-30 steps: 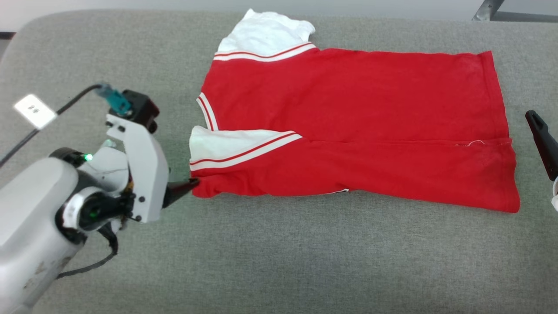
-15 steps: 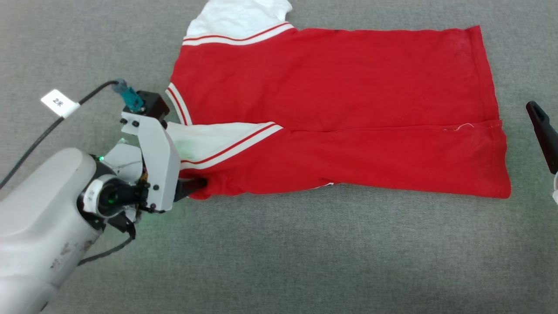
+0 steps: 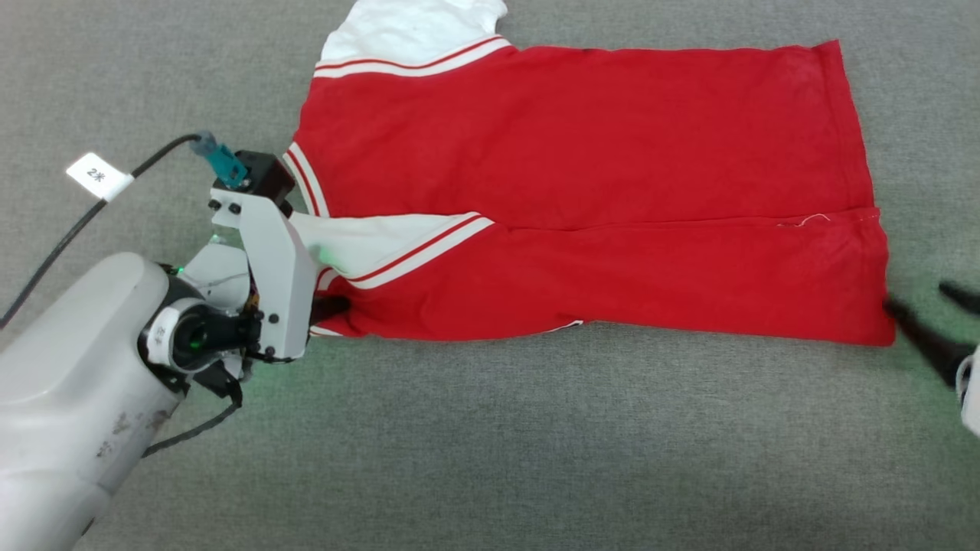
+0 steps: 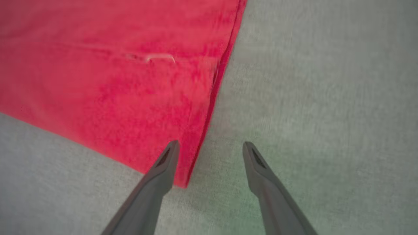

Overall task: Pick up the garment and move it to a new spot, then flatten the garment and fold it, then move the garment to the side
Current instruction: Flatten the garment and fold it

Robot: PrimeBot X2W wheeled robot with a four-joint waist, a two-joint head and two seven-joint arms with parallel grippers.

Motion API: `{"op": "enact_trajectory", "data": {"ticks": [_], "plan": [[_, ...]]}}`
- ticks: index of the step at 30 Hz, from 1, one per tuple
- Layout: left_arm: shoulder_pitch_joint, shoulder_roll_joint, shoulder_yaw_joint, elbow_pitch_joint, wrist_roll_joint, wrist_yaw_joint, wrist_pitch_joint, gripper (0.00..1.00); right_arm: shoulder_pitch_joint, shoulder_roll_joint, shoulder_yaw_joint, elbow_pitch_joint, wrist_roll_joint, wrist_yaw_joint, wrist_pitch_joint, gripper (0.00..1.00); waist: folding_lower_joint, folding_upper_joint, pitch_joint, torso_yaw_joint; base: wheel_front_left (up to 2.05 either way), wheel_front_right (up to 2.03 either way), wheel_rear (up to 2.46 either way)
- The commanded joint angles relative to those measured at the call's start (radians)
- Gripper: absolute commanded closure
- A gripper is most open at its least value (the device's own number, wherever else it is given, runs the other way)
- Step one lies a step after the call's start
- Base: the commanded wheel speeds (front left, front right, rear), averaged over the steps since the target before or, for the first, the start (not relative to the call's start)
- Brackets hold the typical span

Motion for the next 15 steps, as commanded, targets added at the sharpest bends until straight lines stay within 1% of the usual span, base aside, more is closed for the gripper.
{"op": "enact_trajectory", "data": {"ticks": [1,2,4,6,10,11,13,14,15], "plan": [[0.04,-0.037,-0.039,0.011,0.002,-0.01,0.006,1.0,-0.001,-0.028,0.038,-0.008,0.011,-0.001,0.085,0.0,0.0,0.0,0.003,0.01,0.0,0.0,0.0],[0.04,-0.037,-0.039,0.011,0.002,-0.01,0.006,1.0,-0.001,-0.028,0.038,-0.008,0.011,-0.001,0.085,0.0,0.0,0.0,0.003,0.01,0.0,0.0,0.0],[0.035,-0.042,-0.039,0.007,0.006,-0.014,-0.001,1.0,-0.019,-0.046,0.065,-0.013,0.031,-0.001,0.165,0.0,0.0,0.0,0.007,0.018,0.0,0.0,0.0],[0.027,-0.048,-0.039,0.005,0.01,-0.018,-0.005,1.0,-0.041,-0.06,0.079,-0.015,0.038,-0.001,0.222,0.0,0.0,0.0,0.016,0.025,0.0,0.0,0.0],[0.013,-0.068,-0.041,0.002,0.016,-0.029,-0.016,1.0,-0.075,-0.057,0.085,0.018,0.04,-0.001,0.278,0.0,0.0,0.0,0.031,0.042,0.0,0.0,0.0],[0.011,-0.072,-0.042,0.004,0.018,-0.029,-0.02,1.0,-0.08,-0.056,0.09,0.022,0.04,-0.001,0.289,0.08,0.0,0.0,0.032,0.046,0.0,0.0,0.0],[0.007,-0.079,-0.043,0.008,0.021,-0.036,-0.025,1.0,-0.089,-0.052,0.09,0.034,0.046,-0.001,0.295,0.51,0.0,0.0,0.036,0.051,0.0,0.0,0.0],[0.007,-0.082,-0.044,0.011,0.022,-0.037,-0.028,1.0,-0.091,-0.052,0.092,0.037,0.05,-0.001,0.295,0.63,0.0,0.0,0.037,0.053,0.0,0.0,0.0],[0.007,-0.085,-0.045,0.014,0.022,-0.039,-0.03,1.0,-0.09,-0.053,0.096,0.039,0.052,-0.001,0.294,0.89,0.0,0.0,0.037,0.055,0.0,0.0,0.0]]}}
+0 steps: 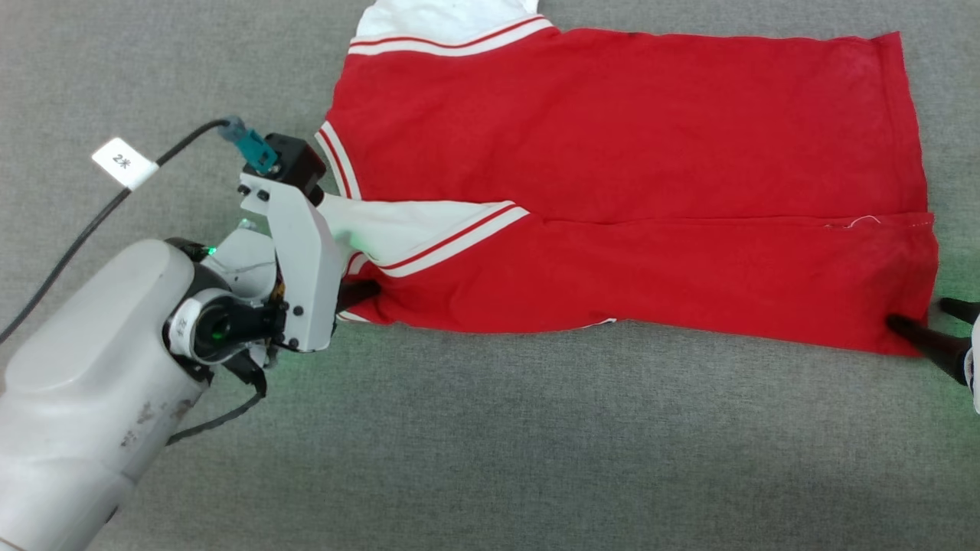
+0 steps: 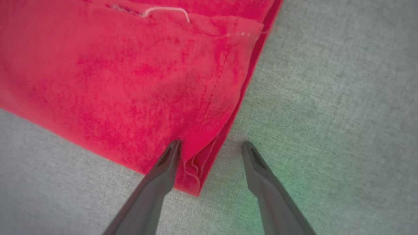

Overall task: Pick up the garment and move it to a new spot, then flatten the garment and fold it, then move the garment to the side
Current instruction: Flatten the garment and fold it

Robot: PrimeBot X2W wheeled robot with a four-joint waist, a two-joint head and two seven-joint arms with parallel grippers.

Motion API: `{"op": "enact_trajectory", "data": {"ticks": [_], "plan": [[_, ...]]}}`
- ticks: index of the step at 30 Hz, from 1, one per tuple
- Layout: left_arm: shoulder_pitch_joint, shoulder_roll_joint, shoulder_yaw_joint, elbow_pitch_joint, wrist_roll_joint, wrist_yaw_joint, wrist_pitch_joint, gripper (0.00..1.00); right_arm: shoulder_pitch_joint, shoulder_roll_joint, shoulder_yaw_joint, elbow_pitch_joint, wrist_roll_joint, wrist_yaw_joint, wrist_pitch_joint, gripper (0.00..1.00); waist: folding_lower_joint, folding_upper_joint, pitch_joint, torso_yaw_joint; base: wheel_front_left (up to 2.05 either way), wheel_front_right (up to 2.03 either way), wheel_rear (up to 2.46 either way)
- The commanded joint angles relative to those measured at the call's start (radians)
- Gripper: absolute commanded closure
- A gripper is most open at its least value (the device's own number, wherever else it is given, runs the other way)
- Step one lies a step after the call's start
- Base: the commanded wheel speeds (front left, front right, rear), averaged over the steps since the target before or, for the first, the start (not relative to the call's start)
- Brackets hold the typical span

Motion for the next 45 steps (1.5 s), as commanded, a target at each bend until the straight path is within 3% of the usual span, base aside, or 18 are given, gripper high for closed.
{"op": "enact_trajectory", "data": {"ticks": [1,9,15,23,31,32,33,34,35,37,38,45], "plan": [[0.036,-0.045,-0.038,0.017,0.005,-0.006,-0.001,1.0,0.004,0.01,0.012,0.013,0.007,-0.001,-0.003,1.0,0.0,0.0,0.002,0.005,0.0,0.0,0.0],[0.061,-0.047,-0.025,0.035,-0.013,-0.027,-0.028,1.0,0.024,0.01,0.024,0.035,0.028,-0.001,-0.014,1.0,0.0,0.0,-0.035,0.003,0.0,0.0,0.0],[0.126,0.005,-0.008,-0.021,-0.033,-0.027,-0.063,1.0,0.087,-0.011,0.019,0.015,0.053,-0.001,-0.001,1.0,0.0,0.0,-0.09,0.0,0.0,0.0,0.0],[0.281,0.115,0.005,-0.227,-0.04,0.031,-0.123,1.0,0.235,-0.052,-0.036,-0.064,0.069,-0.001,0.0,1.0,0.0,0.0,-0.13,0.007,0.0,0.0,0.0],[0.402,0.199,0.019,-0.423,-0.034,0.11,-0.181,1.0,0.374,-0.032,-0.123,-0.159,0.049,-0.001,0.022,1.0,0.0,0.0,-0.131,0.014,0.0,0.0,0.0],[0.411,0.201,0.024,-0.435,-0.037,0.115,-0.19,1.0,0.383,-0.025,-0.134,-0.17,0.043,-0.001,0.018,0.98,0.0,0.0,-0.131,0.014,0.0,0.0,0.0],[0.42,0.202,0.029,-0.443,-0.043,0.121,-0.199,1.0,0.387,-0.015,-0.143,-0.178,0.037,-0.001,0.006,0.56,0.0,0.0,-0.132,0.013,0.0,0.0,0.0],[0.425,0.2,0.034,-0.45,-0.048,0.122,-0.211,0.75,0.387,-0.003,-0.154,-0.184,0.029,-0.001,-0.008,0.19,0.0,0.0,-0.134,0.013,0.0,0.0,0.0],[0.432,0.199,0.045,-0.453,-0.05,0.127,-0.228,0.55,0.389,0.006,-0.158,-0.195,0.027,-0.001,-0.02,0.0,0.0,0.0,-0.136,0.012,0.0,0.0,0.0],[0.445,0.197,0.064,-0.462,-0.048,0.131,-0.272,0.07,0.384,0.029,-0.177,-0.209,0.017,-0.001,-0.057,0.0,0.0,0.0,-0.141,0.011,0.0,0.0,0.0],[0.452,0.192,0.08,-0.466,-0.047,0.135,-0.306,0.0,0.379,0.04,-0.191,-0.211,0.011,-0.001,-0.079,0.0,0.0,0.0,-0.143,0.012,0.0,0.0,0.0],[0.521,0.148,0.198,-0.478,0.028,0.178,-0.629,0.0,0.344,0.114,-0.285,-0.214,-0.069,-0.001,-0.3,0.0,0.0,0.0,-0.149,0.044,0.0,0.0,0.0]]}}
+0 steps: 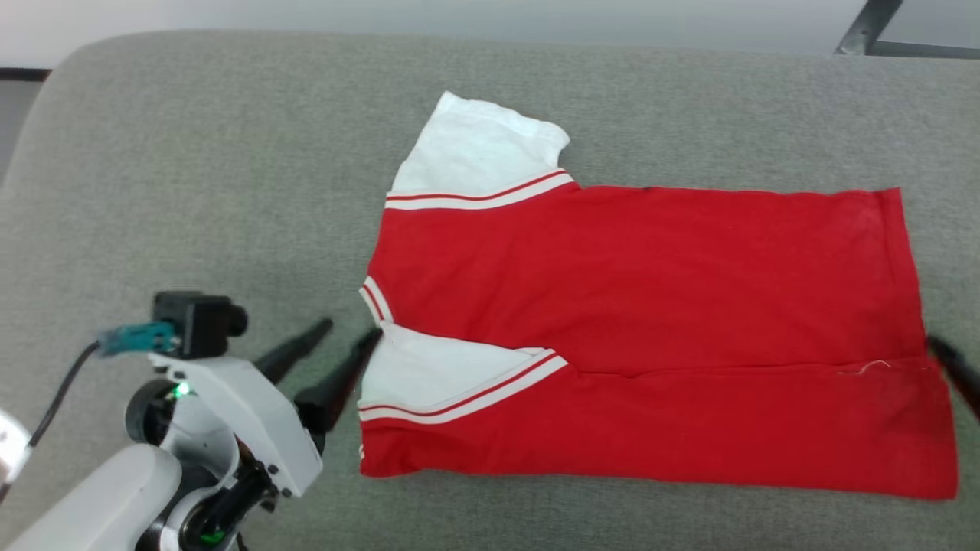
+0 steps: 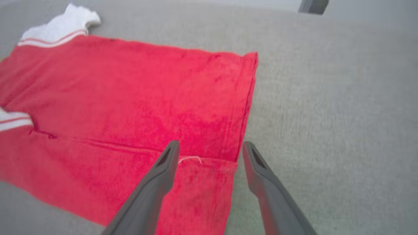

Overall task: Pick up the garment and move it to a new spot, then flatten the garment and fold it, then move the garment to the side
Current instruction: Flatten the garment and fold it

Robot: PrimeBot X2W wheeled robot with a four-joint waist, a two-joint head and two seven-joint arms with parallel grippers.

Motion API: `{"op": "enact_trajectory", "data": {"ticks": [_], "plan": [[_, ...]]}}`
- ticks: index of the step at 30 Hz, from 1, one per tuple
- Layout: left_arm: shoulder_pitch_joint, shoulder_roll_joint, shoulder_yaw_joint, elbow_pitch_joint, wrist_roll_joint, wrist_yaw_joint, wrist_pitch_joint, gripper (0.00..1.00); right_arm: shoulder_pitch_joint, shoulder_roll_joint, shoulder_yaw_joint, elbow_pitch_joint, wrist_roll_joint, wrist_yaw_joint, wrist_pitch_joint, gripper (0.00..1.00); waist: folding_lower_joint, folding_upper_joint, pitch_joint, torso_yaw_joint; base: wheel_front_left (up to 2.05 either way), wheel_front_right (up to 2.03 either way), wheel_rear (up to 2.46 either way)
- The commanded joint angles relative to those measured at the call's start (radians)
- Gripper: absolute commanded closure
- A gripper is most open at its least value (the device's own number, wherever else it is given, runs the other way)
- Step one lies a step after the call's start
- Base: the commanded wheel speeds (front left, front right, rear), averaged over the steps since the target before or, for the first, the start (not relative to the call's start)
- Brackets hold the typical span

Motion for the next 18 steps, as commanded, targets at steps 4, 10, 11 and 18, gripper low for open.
{"op": "enact_trajectory", "data": {"ticks": [4,10,11,18], "plan": [[0.045,-0.053,0.078,0.02,0.061,0.033,-0.221,0.0,-0.047,0.07,-0.053,0.026,-0.074,0.0,-0.176,0.0,0.0,0.0,-0.001,0.041,0.0,0.0,0.0],[0.012,-0.073,0.14,0.065,0.108,0.034,-0.361,0.0,-0.106,0.144,-0.058,0.057,-0.147,0.0,-0.341,0.0,0.0,0.0,0.009,0.038,0.0,0.0,0.0],[-0.006,-0.073,0.147,0.074,0.11,0.03,-0.367,0.0,-0.114,0.156,-0.052,0.063,-0.153,0.0,-0.36,0.0,0.0,0.0,0.012,0.031,0.0,0.0,0.0],[-0.228,-0.047,0.142,0.18,0.173,-0.021,-0.3,0.0,-0.168,0.212,-0.005,0.089,-0.171,0.0,-0.444,0.0,0.0,0.0,0.046,-0.052,0.0,0.0,0.0]]}}
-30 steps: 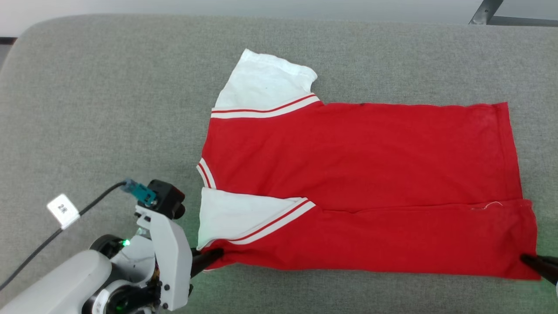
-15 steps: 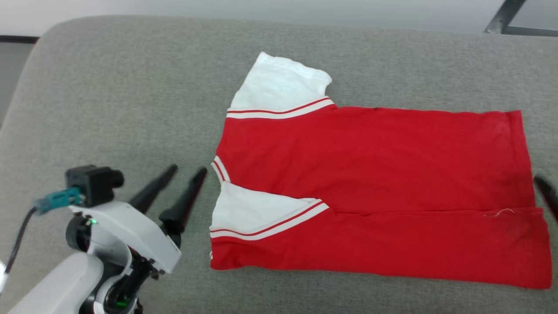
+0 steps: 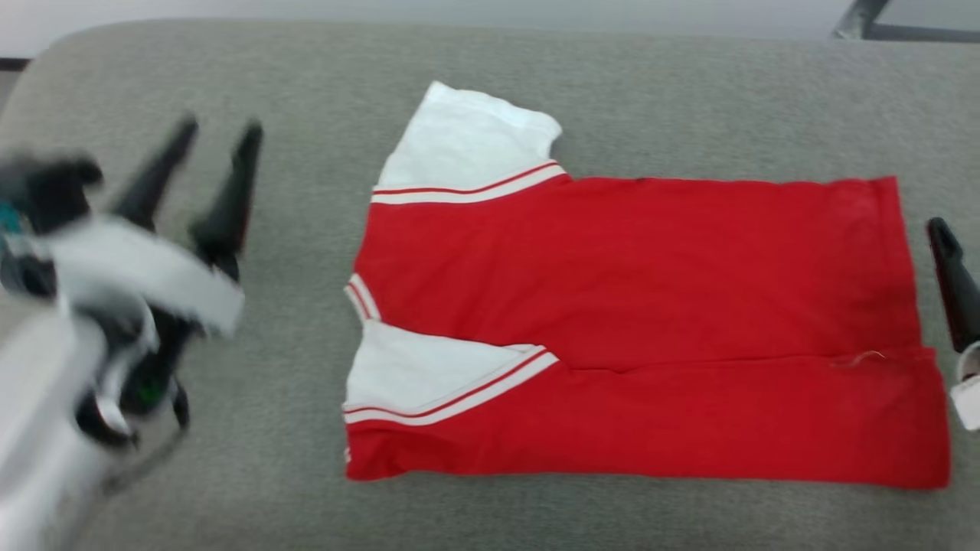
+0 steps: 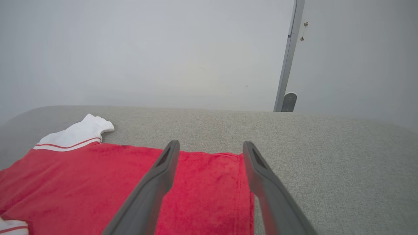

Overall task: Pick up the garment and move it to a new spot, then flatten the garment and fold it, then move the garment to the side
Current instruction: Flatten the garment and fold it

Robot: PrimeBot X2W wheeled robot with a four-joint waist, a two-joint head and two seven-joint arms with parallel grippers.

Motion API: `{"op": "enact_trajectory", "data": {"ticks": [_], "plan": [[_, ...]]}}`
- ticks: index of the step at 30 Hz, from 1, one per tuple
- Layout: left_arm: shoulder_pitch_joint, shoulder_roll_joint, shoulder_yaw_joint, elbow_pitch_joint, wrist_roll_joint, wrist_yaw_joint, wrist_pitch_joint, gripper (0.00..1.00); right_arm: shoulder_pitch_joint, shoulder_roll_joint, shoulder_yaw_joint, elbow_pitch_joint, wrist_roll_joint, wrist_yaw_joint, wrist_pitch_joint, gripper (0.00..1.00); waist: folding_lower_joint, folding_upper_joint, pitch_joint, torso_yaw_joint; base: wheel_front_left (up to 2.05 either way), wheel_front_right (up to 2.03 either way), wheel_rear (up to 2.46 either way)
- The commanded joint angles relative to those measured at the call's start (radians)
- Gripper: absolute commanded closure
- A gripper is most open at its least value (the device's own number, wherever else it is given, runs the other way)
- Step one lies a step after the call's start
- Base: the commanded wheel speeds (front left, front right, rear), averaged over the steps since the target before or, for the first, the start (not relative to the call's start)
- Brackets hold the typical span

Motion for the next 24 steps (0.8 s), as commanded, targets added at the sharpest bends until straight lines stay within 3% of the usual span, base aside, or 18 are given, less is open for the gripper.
{"op": "enact_trajectory", "data": {"ticks": [1,6,14,18,24], "plan": [[-0.093,0.0,-0.004,0.038,0.016,-0.027,0.032,0.0,-0.02,0.015,0.02,0.006,0.001,0.0,-0.018,0.0,0.0,0.0,0.033,-0.065,0.0,0.0,0.0],[-0.266,-0.008,-0.019,0.146,0.042,-0.075,0.107,0.0,-0.044,0.033,0.052,0.016,0.007,0.0,-0.041,0.0,0.0,0.0,0.07,-0.134,0.0,0.0,0.0],[-0.564,-0.071,-0.138,0.483,0.123,-0.208,0.286,0.0,-0.073,0.045,0.103,0.05,0.023,0.0,-0.084,0.0,0.0,0.0,0.13,-0.244,0.0,0.0,0.0],[-0.654,-0.095,-0.211,0.66,0.136,-0.254,0.421,0.0,-0.093,0.048,0.136,0.06,0.029,0.0,-0.098,0.0,0.0,0.0,0.155,-0.29,0.0,0.0,0.0],[-0.724,-0.1,-0.295,0.824,0.091,-0.276,0.689,0.0,-0.1,0.047,0.161,0.072,0.043,0.0,-0.108,0.0,0.0,0.0,0.181,-0.336,0.0,0.0,0.0]]}}
